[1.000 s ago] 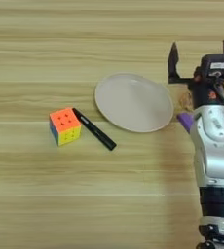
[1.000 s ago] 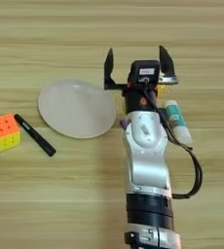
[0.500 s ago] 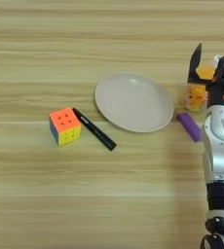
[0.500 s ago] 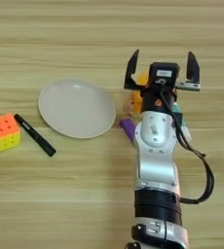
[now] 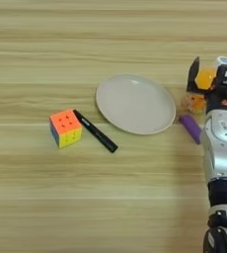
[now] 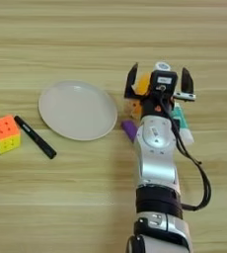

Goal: Move the objects on the table

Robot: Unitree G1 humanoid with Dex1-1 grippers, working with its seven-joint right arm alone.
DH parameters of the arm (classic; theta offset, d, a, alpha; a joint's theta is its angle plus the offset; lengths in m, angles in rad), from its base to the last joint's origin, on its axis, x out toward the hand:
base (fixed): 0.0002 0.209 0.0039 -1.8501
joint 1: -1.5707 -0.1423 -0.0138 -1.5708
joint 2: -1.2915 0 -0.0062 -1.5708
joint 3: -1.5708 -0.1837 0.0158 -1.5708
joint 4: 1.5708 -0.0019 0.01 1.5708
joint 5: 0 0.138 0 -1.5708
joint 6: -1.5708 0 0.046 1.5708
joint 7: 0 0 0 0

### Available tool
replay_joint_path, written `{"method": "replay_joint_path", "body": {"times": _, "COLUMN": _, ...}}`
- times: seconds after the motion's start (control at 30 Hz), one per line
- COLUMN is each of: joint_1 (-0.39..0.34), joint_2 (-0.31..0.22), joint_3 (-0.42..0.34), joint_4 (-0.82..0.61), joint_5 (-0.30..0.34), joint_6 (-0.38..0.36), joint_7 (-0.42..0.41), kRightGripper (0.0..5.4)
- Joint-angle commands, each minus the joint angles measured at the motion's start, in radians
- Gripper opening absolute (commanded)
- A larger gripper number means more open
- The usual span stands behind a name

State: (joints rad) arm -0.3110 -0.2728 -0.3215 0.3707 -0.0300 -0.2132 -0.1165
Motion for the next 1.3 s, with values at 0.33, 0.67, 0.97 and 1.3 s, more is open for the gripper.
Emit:
{"method": "replay_joint_path", "body": {"times": 0.33, "joint_1": -0.140, "joint_2": -0.079, "joint_3": -0.010, "joint_4": 0.163, "joint_5": 0.040, "joint_6": -0.058, "joint_7": 0.012, "kRightGripper": 5.36}}
{"method": "replay_joint_path", "body": {"times": 0.67, "joint_1": -0.203, "joint_2": -0.093, "joint_3": -0.009, "joint_4": 0.349, "joint_5": 0.082, "joint_6": -0.096, "joint_7": 0.065, "kRightGripper": 5.36}}
{"method": "replay_joint_path", "body": {"times": 0.97, "joint_1": -0.220, "joint_2": -0.103, "joint_3": -0.007, "joint_4": 0.401, "joint_5": 0.086, "joint_6": -0.125, "joint_7": 0.069, "kRightGripper": 5.36}}
{"method": "replay_joint_path", "body": {"times": 1.3, "joint_1": -0.229, "joint_2": -0.106, "joint_3": -0.006, "joint_4": 0.423, "joint_5": 0.100, "joint_6": -0.143, "joint_7": 0.084, "kRightGripper": 4.77}}
